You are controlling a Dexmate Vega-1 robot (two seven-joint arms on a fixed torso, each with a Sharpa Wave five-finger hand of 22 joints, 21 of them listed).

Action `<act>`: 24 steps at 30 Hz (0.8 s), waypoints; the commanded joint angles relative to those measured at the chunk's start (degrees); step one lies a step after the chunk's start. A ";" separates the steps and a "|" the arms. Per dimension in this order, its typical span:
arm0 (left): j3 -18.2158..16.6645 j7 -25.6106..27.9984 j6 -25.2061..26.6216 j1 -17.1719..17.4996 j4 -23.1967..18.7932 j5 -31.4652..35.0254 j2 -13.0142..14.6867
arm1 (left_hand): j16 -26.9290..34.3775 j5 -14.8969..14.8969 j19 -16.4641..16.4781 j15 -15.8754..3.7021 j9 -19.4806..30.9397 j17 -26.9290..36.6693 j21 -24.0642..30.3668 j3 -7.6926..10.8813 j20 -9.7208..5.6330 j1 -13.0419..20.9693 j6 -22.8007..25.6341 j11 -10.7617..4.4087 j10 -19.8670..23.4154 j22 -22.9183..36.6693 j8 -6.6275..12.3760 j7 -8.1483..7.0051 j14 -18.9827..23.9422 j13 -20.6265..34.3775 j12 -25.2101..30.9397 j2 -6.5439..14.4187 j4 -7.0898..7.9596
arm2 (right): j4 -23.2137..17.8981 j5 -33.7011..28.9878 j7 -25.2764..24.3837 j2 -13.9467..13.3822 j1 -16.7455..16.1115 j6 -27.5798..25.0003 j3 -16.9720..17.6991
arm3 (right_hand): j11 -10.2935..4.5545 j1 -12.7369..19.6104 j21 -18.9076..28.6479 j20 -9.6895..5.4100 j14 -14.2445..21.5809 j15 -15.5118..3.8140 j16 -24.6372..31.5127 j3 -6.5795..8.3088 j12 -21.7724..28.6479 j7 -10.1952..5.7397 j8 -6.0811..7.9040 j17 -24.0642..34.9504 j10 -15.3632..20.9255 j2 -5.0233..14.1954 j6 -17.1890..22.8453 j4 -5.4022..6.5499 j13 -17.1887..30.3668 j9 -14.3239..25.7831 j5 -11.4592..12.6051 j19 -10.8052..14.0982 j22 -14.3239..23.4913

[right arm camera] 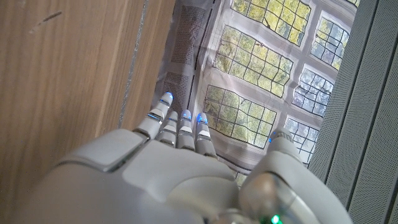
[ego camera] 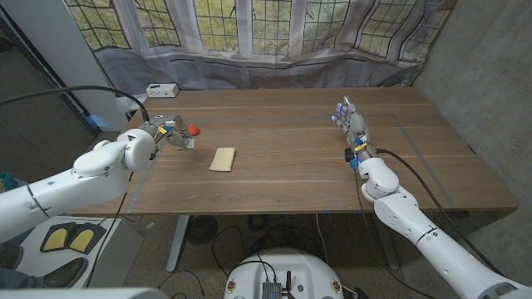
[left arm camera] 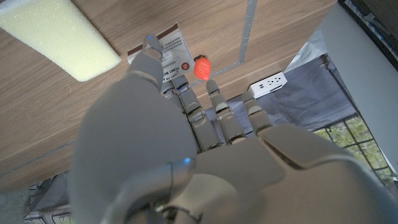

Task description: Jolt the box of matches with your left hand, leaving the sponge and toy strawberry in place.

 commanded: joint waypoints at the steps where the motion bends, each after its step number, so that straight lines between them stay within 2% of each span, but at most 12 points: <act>1: 1.98 -0.89 -0.18 -1.09 0.79 -0.56 0.27 | 0.38 0.35 -0.23 -5.63 0.16 0.08 0.10 0.86 0.52 -1.12 0.66 -1.76 1.58 0.10 0.20 -0.18 -0.49 0.33 0.37 1.99 0.66 | 0.15 -0.20 -0.01 0.06 0.15 -0.39 -0.36 | 0.05 0.27 -0.08 0.06 0.42 0.25 -0.07 0.11 -0.03 0.05 -0.09 0.18 0.54 0.59 0.54 0.03 0.35 0.18 0.20 0.61 0.22; 13: 4.96 -2.92 -0.94 -3.42 2.66 0.83 -1.13 | 0.43 0.32 -0.26 -5.44 0.16 0.08 0.13 0.84 0.68 -1.05 0.44 -1.81 1.52 0.10 0.13 0.02 -0.59 0.44 0.30 2.08 0.61 | -0.31 -0.36 -0.54 0.03 0.16 -1.35 -0.62 | 0.05 0.19 -0.10 0.13 0.40 0.22 -0.06 0.10 -0.02 0.00 -0.09 0.21 0.57 0.63 0.55 0.09 0.35 0.18 0.19 0.56 0.22; 24: 8.38 -4.45 0.19 -5.55 4.29 5.20 -3.15 | 0.43 0.29 -0.34 -5.28 0.17 0.05 0.13 0.80 0.88 -1.05 0.33 -1.73 1.31 0.10 0.11 -0.05 -0.77 0.64 0.22 2.11 0.59 | -0.83 -0.81 -1.09 -0.13 0.37 -2.15 -0.78 | 0.02 0.24 -0.09 0.09 0.34 0.17 -0.09 0.12 -0.03 0.04 -0.10 0.20 0.56 0.63 0.51 0.06 0.35 0.18 0.20 0.57 0.22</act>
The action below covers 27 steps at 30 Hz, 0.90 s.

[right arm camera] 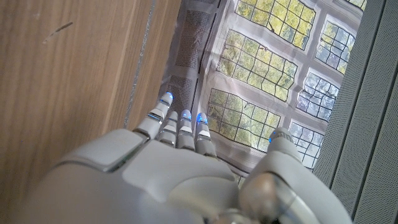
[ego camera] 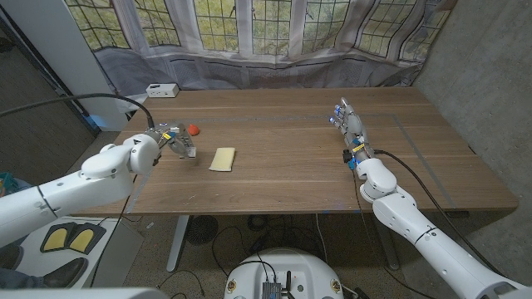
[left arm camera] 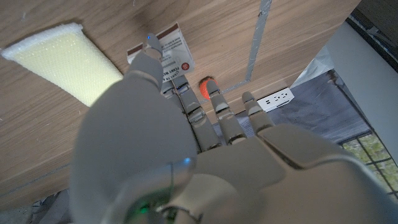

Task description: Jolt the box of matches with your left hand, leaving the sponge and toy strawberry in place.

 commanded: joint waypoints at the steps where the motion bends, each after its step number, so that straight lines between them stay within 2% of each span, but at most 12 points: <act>1: 3.34 -1.77 0.40 -2.29 2.04 3.64 -1.93 | 0.45 0.19 -0.17 -5.48 0.13 0.07 0.13 0.83 0.71 -1.05 0.31 -1.59 1.32 0.11 0.17 -0.03 -0.36 0.37 0.14 2.15 0.59 | -0.56 -0.48 -0.57 -0.15 0.26 -0.81 -0.23 | 0.07 0.24 -0.09 0.09 0.34 0.16 -0.09 0.12 -0.03 0.05 -0.10 0.21 0.56 0.63 0.51 0.06 0.06 0.19 0.20 0.57 0.22; 27: 6.78 -3.92 -3.01 -5.04 7.67 7.86 -5.98 | 0.43 0.15 -0.43 -4.94 0.13 0.02 0.10 0.78 1.01 -1.10 -0.38 -1.65 0.70 0.12 -0.03 -0.43 -0.56 0.41 -0.27 2.11 0.54 | -1.32 -1.13 -1.18 -0.24 0.90 -2.16 -0.65 | 0.08 0.28 -0.09 0.15 0.33 0.22 -0.10 0.14 -0.07 0.05 -0.12 0.20 0.44 0.62 0.45 0.02 0.06 0.19 0.19 0.56 0.22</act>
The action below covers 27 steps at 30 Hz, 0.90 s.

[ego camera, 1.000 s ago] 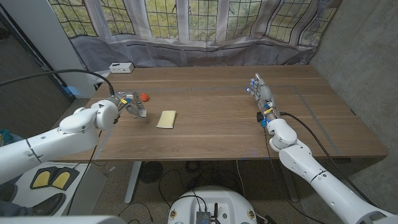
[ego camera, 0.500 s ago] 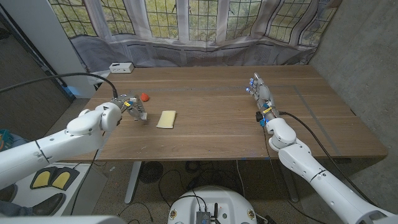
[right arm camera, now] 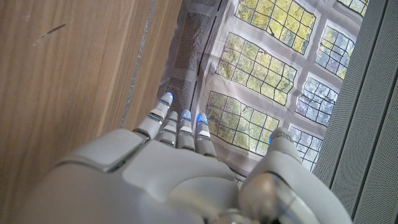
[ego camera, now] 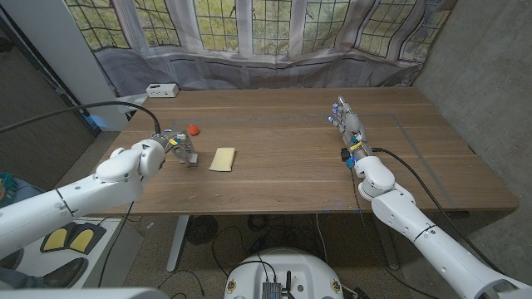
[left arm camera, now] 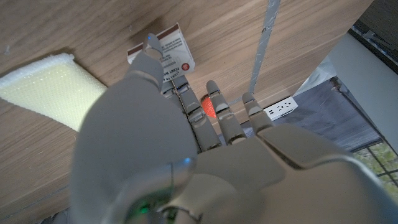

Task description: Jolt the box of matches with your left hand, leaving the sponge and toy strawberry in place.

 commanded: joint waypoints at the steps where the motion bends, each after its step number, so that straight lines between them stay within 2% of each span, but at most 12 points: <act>1: 2.00 -1.28 -1.15 -1.53 2.12 2.65 -2.08 | 0.22 0.26 -0.16 -4.85 0.18 0.17 0.09 0.76 0.72 -1.30 -0.30 -1.46 0.86 0.12 0.42 -0.42 -0.16 0.15 -0.04 1.92 0.55 | -0.15 -0.22 -0.16 -0.01 0.34 -0.30 -0.15 | 0.09 0.29 -0.09 0.13 0.33 0.21 -0.10 0.14 -0.07 0.04 -0.12 0.19 0.44 0.61 0.43 0.02 0.07 0.19 0.19 0.56 0.22; 10: 2.69 -2.15 -1.19 -2.01 2.62 4.34 -3.07 | 0.07 0.26 -0.66 -4.64 0.18 0.12 0.00 0.72 0.56 -1.43 -1.63 -1.32 -0.36 0.13 -0.03 -0.37 -0.48 0.08 -0.56 1.76 0.54 | -0.06 -0.20 -0.22 0.06 0.39 -0.25 -0.11 | 0.06 0.32 -0.09 0.13 0.35 0.23 -0.09 0.13 -0.05 0.02 -0.08 0.19 0.49 0.58 0.52 -0.01 0.07 0.19 0.19 0.55 0.22; 12: 2.85 -2.21 -1.09 -2.07 2.74 4.85 -3.25 | 0.01 0.27 -0.76 -4.57 0.18 0.09 0.00 0.68 0.55 -1.50 -2.01 -1.32 -0.78 0.13 -0.13 -0.76 -0.61 0.05 -0.70 1.64 0.53 | -0.05 -0.19 -0.25 0.04 0.30 -0.21 -0.08 | 0.04 0.30 -0.10 0.13 0.34 0.22 -0.09 0.12 -0.06 0.02 -0.08 0.19 0.47 0.57 0.53 0.00 0.07 0.19 0.18 0.54 0.22; 15: 2.92 -2.05 -0.68 -1.93 2.78 5.49 -3.52 | -0.24 0.33 -1.18 -5.39 0.19 0.05 -0.07 0.70 0.20 -1.35 -2.85 -1.43 -1.32 0.14 -0.35 -1.03 -1.42 -0.10 -0.88 1.48 0.40 | -0.09 -0.17 -0.26 0.00 0.17 -0.22 -0.06 | 0.06 0.25 -0.10 0.17 0.35 0.23 -0.08 0.11 -0.04 0.03 -0.07 0.21 0.52 0.59 0.54 0.04 0.07 0.19 0.18 0.54 0.22; 21: 3.39 -2.79 -0.17 -2.03 2.48 7.24 -3.51 | -0.35 0.39 -1.61 -5.96 0.11 0.06 0.01 0.47 -0.19 -1.41 -5.21 -1.35 -4.01 0.17 -0.91 -1.48 -2.57 -0.77 -1.64 0.96 0.35 | 0.02 -0.10 -0.29 0.12 0.00 0.07 -0.02 | 0.08 0.29 -0.10 0.18 0.32 0.20 -0.10 0.14 -0.04 0.00 -0.08 0.20 0.50 0.61 0.52 0.02 0.07 0.19 0.19 0.53 0.22; 24: 3.71 -3.41 0.10 -2.21 2.40 8.39 -3.47 | -0.33 0.46 -2.38 -5.75 -0.04 0.06 -0.07 0.25 -0.17 -1.68 -8.15 -1.44 -6.38 0.18 -1.49 -2.41 -3.33 -1.31 -1.89 0.49 0.42 | 0.03 -0.11 -0.29 0.11 -0.04 0.09 -0.03 | 0.12 0.30 -0.10 0.18 0.36 0.20 -0.08 0.13 -0.03 0.03 -0.08 0.19 0.52 0.59 0.53 0.00 0.07 0.19 0.18 0.52 0.22; 27: 3.63 -3.95 -0.37 -2.25 2.43 8.63 -3.32 | -0.51 0.54 -2.69 -6.09 -0.09 0.05 -0.07 0.22 -0.05 -1.70 -9.26 -1.46 -7.71 0.19 -1.46 -2.64 -4.22 -1.59 -1.94 0.38 0.42 | 0.05 -0.06 -0.31 0.19 -0.08 0.18 -0.01 | 0.06 0.27 -0.10 0.20 0.34 0.19 -0.08 0.13 -0.03 -0.01 -0.09 0.21 0.52 0.62 0.50 0.03 0.07 0.19 0.18 0.52 0.22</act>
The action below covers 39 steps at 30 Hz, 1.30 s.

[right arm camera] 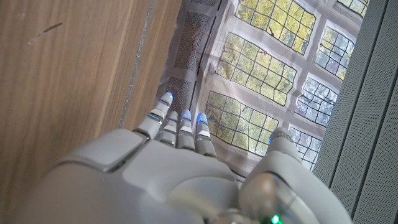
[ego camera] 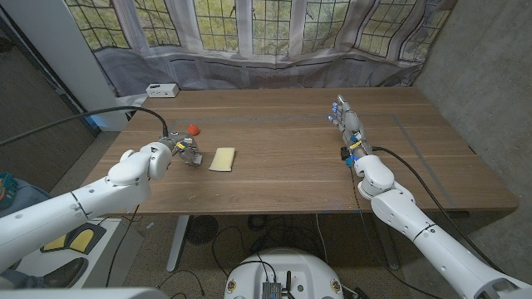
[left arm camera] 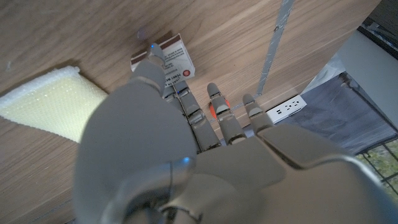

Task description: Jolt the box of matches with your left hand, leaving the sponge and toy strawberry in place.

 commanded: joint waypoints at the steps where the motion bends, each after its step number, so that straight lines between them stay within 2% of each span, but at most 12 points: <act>1: 0.70 -1.69 0.25 -0.33 0.02 3.08 -0.17 | -0.52 0.15 -0.66 -6.34 0.02 0.04 -0.07 -0.16 0.36 -0.08 -1.44 -0.03 -1.40 0.19 -0.15 -0.41 -1.06 -0.25 -0.13 -1.23 0.03 | 0.12 0.06 -0.10 0.17 -0.28 0.47 0.08 | 0.09 0.29 -0.09 0.18 0.37 0.22 -0.07 0.14 -0.04 0.01 -0.08 0.20 0.52 0.62 0.53 0.02 0.08 0.19 0.19 0.54 0.22; 5: 0.35 -1.67 0.14 -0.01 0.09 3.21 -0.26 | -0.53 0.19 -0.94 -6.34 -0.02 0.04 -0.08 -0.27 0.14 -0.21 -2.57 -0.05 -2.25 0.18 -0.23 -0.78 -1.68 -0.47 -0.09 -1.45 0.07 | -0.13 -0.10 -0.19 0.07 -0.32 0.33 0.04 | 0.08 0.28 -0.10 0.19 0.37 0.22 -0.07 0.12 -0.03 0.02 -0.07 0.20 0.53 0.57 0.56 0.01 0.08 0.19 0.18 0.52 0.22; 39: 0.64 -3.89 -1.29 -0.41 1.26 5.74 -1.35 | -0.30 0.37 -2.17 -5.09 -0.20 0.14 -0.03 -0.66 0.75 -1.14 -7.61 -0.06 -7.66 0.19 -0.16 -0.32 -3.63 -1.58 0.12 -1.62 0.48 | -0.90 -0.26 -0.51 -0.03 -0.44 -0.30 -0.08 | 0.07 0.24 -0.09 0.26 0.48 0.25 -0.03 0.16 -0.01 -0.01 -0.07 0.22 0.60 0.62 0.58 0.04 0.08 0.19 0.19 0.54 0.23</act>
